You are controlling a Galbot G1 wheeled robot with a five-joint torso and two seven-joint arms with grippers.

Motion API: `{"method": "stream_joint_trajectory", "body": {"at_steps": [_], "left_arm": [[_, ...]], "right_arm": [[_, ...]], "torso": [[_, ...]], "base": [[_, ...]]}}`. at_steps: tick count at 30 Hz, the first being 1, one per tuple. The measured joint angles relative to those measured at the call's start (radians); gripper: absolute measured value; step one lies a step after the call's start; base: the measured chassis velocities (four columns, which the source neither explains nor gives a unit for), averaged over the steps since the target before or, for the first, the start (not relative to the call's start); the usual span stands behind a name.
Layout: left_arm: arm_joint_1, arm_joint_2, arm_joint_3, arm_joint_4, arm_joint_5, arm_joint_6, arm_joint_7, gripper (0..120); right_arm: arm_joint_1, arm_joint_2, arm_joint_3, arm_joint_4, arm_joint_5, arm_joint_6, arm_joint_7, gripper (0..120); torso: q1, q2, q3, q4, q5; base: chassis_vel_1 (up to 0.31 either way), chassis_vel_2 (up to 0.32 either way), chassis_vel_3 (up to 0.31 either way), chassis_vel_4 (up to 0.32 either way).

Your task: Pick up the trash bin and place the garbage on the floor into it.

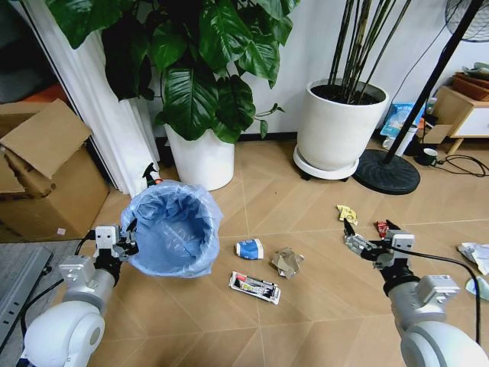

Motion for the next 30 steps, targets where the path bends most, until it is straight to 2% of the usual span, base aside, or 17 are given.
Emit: {"method": "stream_joint_trajectory", "body": {"at_steps": [10, 20, 28, 30], "left_arm": [[0.000, 0.006, -0.007, -0.001, -0.004, 0.001, -0.002, 0], [-0.033, 0.023, 0.028, 0.032, -0.011, 0.010, 0.008, 0], [-0.032, 0.025, 0.011, 0.038, -0.017, 0.012, 0.012, 0], [-0.029, 0.021, 0.009, 0.038, -0.016, 0.012, 0.008, 0]], "right_arm": [[0.095, -0.069, -0.048, -0.188, 0.035, -0.001, -0.026, 100], [0.191, -0.178, -0.080, -0.438, 0.054, 0.030, -0.176, 100], [0.319, -0.262, -0.193, -0.633, 0.096, 0.049, -0.259, 100], [0.382, -0.283, -0.259, -0.712, 0.096, 0.066, -0.282, 100]], "torso": [[0.000, 0.000, 0.000, 0.0003, 0.0001], [0.000, 0.000, 0.000, 0.0002, 0.0001], [0.000, 0.000, 0.000, 0.0002, 0.0000], [0.000, 0.000, 0.000, 0.0000, -0.0002]], "base": [[0.000, 0.000, 0.000, 0.000], [0.000, 0.000, 0.000, 0.000], [0.000, 0.000, 0.000, 0.000], [0.000, 0.000, 0.000, 0.000]]}}
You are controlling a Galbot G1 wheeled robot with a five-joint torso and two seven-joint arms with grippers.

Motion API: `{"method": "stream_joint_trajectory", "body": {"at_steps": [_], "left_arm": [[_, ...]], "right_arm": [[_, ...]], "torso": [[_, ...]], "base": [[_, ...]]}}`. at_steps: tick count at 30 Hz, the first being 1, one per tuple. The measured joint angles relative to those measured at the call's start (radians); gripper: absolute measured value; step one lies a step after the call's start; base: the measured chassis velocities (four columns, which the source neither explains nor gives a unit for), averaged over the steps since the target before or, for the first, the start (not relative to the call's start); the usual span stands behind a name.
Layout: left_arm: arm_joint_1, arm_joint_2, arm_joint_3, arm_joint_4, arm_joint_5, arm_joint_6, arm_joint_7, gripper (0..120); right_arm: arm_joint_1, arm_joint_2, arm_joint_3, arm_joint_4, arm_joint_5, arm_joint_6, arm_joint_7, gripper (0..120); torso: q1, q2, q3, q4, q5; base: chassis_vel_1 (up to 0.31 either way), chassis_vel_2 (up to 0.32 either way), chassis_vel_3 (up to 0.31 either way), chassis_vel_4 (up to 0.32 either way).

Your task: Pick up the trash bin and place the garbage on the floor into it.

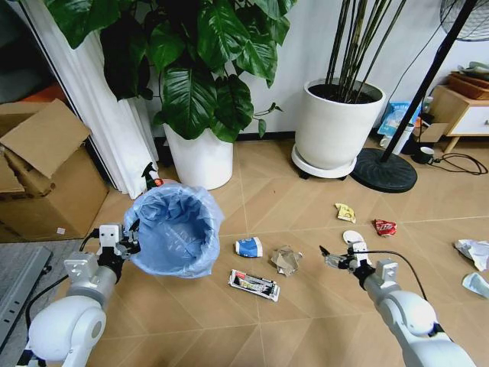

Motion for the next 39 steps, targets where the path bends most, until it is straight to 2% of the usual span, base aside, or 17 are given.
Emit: {"method": "stream_joint_trajectory", "body": {"at_steps": [5, 6, 13, 23, 28, 30, 32, 34, 36, 37, 39], "left_arm": [[0.008, -0.003, -0.005, 0.000, 0.003, 0.001, -0.011, 0], [0.014, -0.005, -0.010, -0.002, 0.004, 0.002, -0.016, 0], [0.031, -0.015, -0.021, -0.009, 0.016, 0.002, -0.030, 0], [0.041, -0.030, -0.017, -0.010, 0.034, 0.002, -0.040, 0], [0.040, -0.029, -0.016, -0.010, 0.034, 0.003, -0.041, 0], [0.037, -0.027, -0.016, -0.009, 0.034, 0.005, -0.041, 0], [0.036, -0.026, -0.016, -0.009, 0.033, 0.006, -0.041, 0], [0.035, -0.024, -0.016, -0.008, 0.032, 0.007, -0.042, 0], [0.033, -0.023, -0.015, -0.005, 0.031, 0.007, -0.042, 0], [0.033, -0.023, -0.015, -0.005, 0.031, 0.007, -0.042, 0], [0.031, -0.022, -0.013, -0.003, 0.031, 0.007, -0.041, 0]], "right_arm": [[0.113, -0.008, -0.120, -0.122, -0.007, 0.017, -0.014, 100], [0.164, 0.004, -0.171, -0.177, -0.018, 0.027, -0.020, 100], [0.286, 0.078, -0.278, -0.345, -0.025, 0.015, -0.028, 100], [0.365, 0.167, -0.317, -0.500, -0.063, 0.016, -0.029, 100], [0.383, 0.187, -0.315, -0.532, -0.077, 0.020, -0.017, 98], [0.391, 0.196, -0.315, -0.546, -0.083, 0.022, -0.004, 87], [0.392, 0.199, -0.315, -0.548, -0.087, 0.022, 0.000, 84], [0.392, 0.204, -0.315, -0.551, -0.096, 0.020, 0.010, 72], [0.389, 0.205, -0.311, -0.551, -0.103, 0.016, 0.019, 64], [0.389, 0.205, -0.311, -0.551, -0.103, 0.016, 0.019, 64], [0.384, 0.204, -0.308, -0.551, -0.107, 0.013, 0.023, 54]], "torso": [[0.000, 0.000, 0.000, 0.0001, -0.0002], [0.000, 0.000, 0.000, 0.0002, 0.0001], [0.000, 0.000, 0.000, 0.0003, 0.0000], [0.000, 0.000, 0.000, 0.0001, 0.0001], [0.000, 0.000, 0.000, 0.0002, 0.0000], [0.000, 0.000, 0.000, 0.0001, -0.0001], [0.000, 0.000, 0.000, 0.0001, -0.0001], [0.000, 0.000, 0.000, 0.0001, 0.0001], [0.000, 0.000, 0.000, 0.0001, -0.0001], [0.000, 0.000, 0.000, 0.0001, -0.0001], [0.000, 0.000, 0.000, 0.0001, 0.0001]], "base": [[0.000, 0.000, 0.000, 0.000], [0.000, 0.000, 0.000, 0.000], [0.000, 0.000, 0.000, 0.000], [0.000, 0.000, 0.000, 0.000], [0.000, 0.000, 0.000, 0.000], [0.000, 0.000, 0.000, 0.000], [0.000, 0.000, 0.000, 0.000], [0.000, 0.000, 0.000, 0.000], [0.000, 0.000, 0.000, 0.000], [0.000, 0.000, 0.000, 0.000], [0.000, 0.000, 0.000, 0.000]]}}
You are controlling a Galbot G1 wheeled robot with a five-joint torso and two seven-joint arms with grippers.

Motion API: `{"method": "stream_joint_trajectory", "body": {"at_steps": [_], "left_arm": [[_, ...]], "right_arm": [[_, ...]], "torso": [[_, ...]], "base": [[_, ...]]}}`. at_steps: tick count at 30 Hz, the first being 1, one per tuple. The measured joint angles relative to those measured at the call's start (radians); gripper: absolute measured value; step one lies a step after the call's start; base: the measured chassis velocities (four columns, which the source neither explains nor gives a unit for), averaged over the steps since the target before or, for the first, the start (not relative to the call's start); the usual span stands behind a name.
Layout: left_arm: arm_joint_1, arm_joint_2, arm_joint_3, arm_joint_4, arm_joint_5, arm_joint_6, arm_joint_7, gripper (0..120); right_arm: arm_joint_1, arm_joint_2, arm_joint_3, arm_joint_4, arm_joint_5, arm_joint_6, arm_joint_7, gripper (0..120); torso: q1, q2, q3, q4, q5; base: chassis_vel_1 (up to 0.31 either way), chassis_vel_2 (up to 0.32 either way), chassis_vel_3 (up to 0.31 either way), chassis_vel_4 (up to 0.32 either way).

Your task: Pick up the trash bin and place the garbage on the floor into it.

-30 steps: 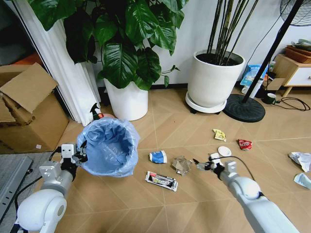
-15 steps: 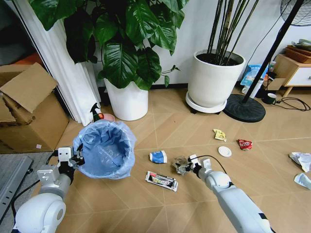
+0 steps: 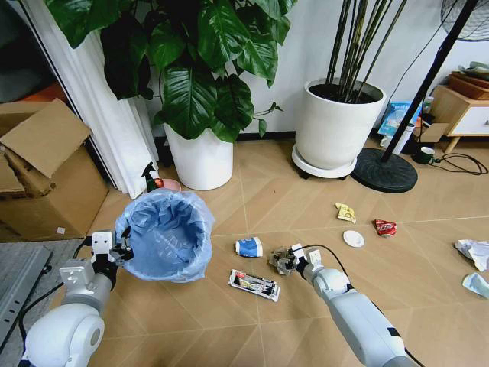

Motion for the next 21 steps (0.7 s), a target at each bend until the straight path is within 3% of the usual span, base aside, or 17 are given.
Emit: {"method": "stream_joint_trajectory", "body": {"at_steps": [15, 21], "left_arm": [[-0.003, 0.007, 0.008, 0.002, -0.006, 0.003, 0.002, 0], [-0.001, 0.009, 0.010, 0.001, -0.006, 0.003, 0.002, 0]], "right_arm": [[-0.027, -0.005, 0.008, 0.018, -0.001, -0.009, 0.024, 1], [-0.030, -0.008, 0.008, 0.026, 0.019, -0.012, 0.037, 0]], "torso": [[0.000, 0.000, 0.000, 0.0000, 0.0000], [0.000, 0.000, 0.000, 0.0000, 0.0000]], "base": [[0.000, 0.000, 0.000, 0.000], [0.000, 0.000, 0.000, 0.000]]}}
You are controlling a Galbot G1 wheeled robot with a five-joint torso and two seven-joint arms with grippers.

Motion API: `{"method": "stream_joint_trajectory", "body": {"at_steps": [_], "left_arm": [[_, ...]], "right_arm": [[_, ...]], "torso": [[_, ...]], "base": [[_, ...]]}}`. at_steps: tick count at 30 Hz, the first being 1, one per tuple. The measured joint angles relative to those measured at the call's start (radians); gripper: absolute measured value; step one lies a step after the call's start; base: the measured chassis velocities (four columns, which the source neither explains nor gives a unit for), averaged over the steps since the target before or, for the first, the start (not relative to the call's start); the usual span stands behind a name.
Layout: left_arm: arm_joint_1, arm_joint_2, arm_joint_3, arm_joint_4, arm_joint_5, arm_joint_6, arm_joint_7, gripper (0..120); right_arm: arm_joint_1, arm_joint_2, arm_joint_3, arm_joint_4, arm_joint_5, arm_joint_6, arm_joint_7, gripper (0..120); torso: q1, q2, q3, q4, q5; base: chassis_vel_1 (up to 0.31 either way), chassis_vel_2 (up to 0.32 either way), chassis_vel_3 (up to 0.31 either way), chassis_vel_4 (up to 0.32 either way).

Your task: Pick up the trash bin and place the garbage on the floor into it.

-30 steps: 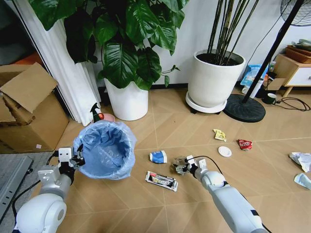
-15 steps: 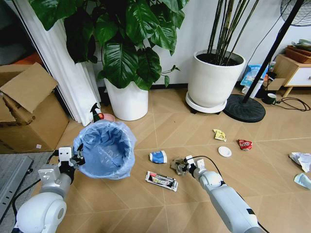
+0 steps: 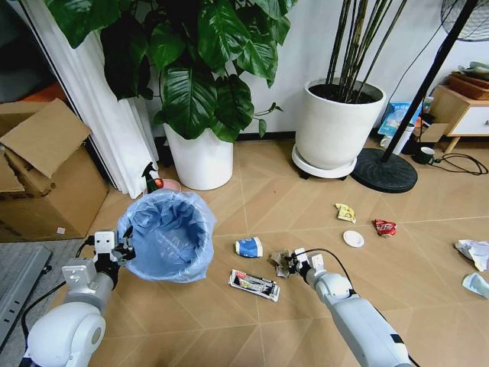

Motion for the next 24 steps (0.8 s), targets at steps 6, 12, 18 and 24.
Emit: {"method": "stream_joint_trajectory", "body": {"at_steps": [6, 12, 18, 24], "left_arm": [[0.002, 0.001, -0.001, -0.004, -0.001, 0.000, 0.001, 0], [-0.005, 0.010, 0.000, -0.003, -0.013, 0.012, 0.001, 0], [-0.016, 0.018, 0.009, 0.011, -0.025, 0.028, 0.001, 0], [-0.034, 0.031, 0.019, 0.032, -0.044, 0.054, 0.001, 0]], "right_arm": [[-0.015, -0.005, 0.022, 0.045, 0.029, -0.004, 0.019, 0], [-0.010, -0.025, 0.070, 0.140, 0.084, -0.004, 0.027, 0], [0.029, -0.077, 0.077, 0.285, 0.184, -0.034, 0.034, 0], [0.070, -0.195, 0.029, 0.501, 0.323, -0.089, 0.035, 0]], "torso": [[0.000, 0.000, 0.000, 0.0001, 0.0001], [0.000, 0.000, 0.000, 0.0000, 0.0001], [0.000, 0.000, 0.000, 0.0001, 0.0003], [0.000, 0.000, 0.000, -0.0003, -0.0001]], "base": [[0.000, 0.000, 0.000, 0.000], [0.000, 0.000, 0.000, 0.000], [0.000, 0.000, 0.000, 0.000], [0.000, 0.000, 0.000, 0.000]]}}
